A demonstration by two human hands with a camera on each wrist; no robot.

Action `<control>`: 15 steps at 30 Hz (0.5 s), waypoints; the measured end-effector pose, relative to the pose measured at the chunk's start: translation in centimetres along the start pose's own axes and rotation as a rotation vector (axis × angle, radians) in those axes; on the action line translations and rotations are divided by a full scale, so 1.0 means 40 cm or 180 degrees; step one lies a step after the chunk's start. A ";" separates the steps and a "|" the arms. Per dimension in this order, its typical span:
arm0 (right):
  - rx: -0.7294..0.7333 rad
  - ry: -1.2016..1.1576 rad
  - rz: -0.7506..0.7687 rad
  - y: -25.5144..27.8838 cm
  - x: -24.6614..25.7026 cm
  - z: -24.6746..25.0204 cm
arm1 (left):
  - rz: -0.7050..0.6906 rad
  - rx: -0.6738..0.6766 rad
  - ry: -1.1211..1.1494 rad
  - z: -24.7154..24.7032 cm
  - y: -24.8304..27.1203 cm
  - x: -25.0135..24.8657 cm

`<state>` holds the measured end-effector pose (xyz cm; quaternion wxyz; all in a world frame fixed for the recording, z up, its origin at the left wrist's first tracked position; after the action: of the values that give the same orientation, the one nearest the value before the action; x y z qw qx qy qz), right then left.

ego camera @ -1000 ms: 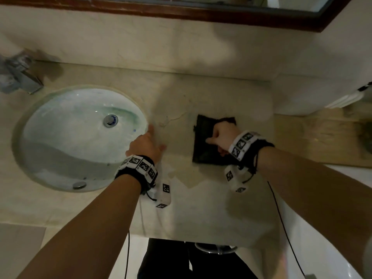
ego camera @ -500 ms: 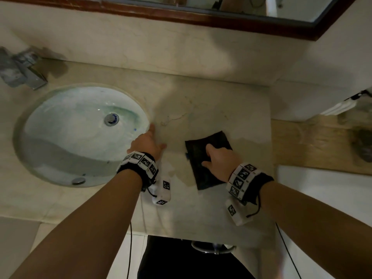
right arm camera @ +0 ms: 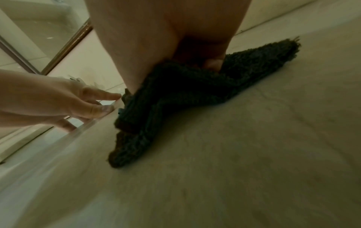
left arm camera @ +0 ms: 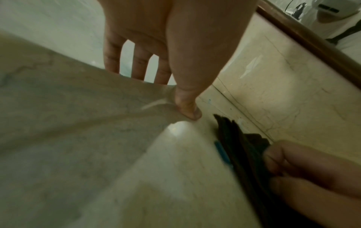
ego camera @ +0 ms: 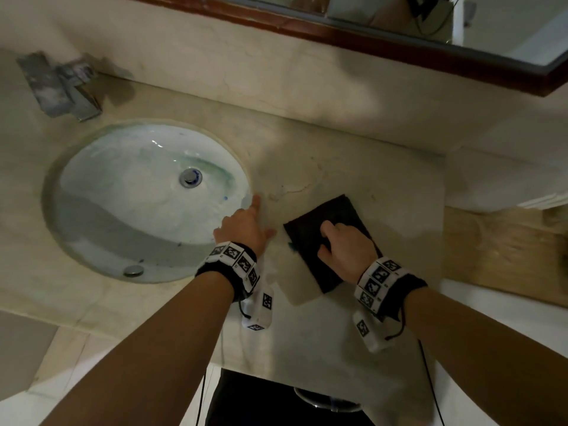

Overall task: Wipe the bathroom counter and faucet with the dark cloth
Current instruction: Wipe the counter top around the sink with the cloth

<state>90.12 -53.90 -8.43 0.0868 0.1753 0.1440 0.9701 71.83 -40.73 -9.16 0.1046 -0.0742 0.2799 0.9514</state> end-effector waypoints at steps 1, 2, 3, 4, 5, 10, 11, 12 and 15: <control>0.0009 0.0013 0.0014 -0.019 0.002 0.007 | 0.0006 -0.0007 0.0023 0.001 0.001 0.001; 0.0011 0.0013 0.0019 -0.039 0.004 0.014 | 0.0009 -0.0012 0.0046 0.001 0.002 0.001; 0.0014 0.0014 0.0013 -0.061 0.003 0.021 | 0.0004 -0.0017 0.0066 0.002 0.003 0.001; 0.0023 0.0017 -0.0005 -0.085 0.002 0.029 | -0.0006 -0.0025 0.0076 0.004 0.005 0.001; 0.0039 0.0021 -0.0039 -0.109 0.001 0.037 | -0.0018 -0.0028 0.0078 0.005 0.007 0.000; -0.0009 -0.0236 -0.0245 -0.257 -0.016 0.093 | -0.0013 -0.0022 0.0116 0.009 0.011 -0.002; -0.0046 -0.0286 -0.0313 -0.290 -0.020 0.108 | -0.0011 -0.0018 0.0120 0.009 0.010 0.000; -0.0082 -0.0323 -0.0371 -0.323 -0.022 0.124 | -0.0007 -0.0007 0.0126 0.008 0.009 0.002; -0.0016 -0.0324 -0.0533 -0.385 -0.031 0.163 | 0.0003 0.0032 0.0144 0.005 0.007 0.006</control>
<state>95.45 -38.02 -7.73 0.1752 0.2115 0.1511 0.9496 71.53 -40.81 -8.90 0.0982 -0.0950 0.2870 0.9481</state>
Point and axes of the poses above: each hand's wrist, its own y-axis away from the middle knuckle, its own z-axis out of the back of the hand, x = y × z, the point moved 2 cm from there along -y, towards the middle knuckle, and after that the axes turned 3 degrees about z, right-handed, at the moved point
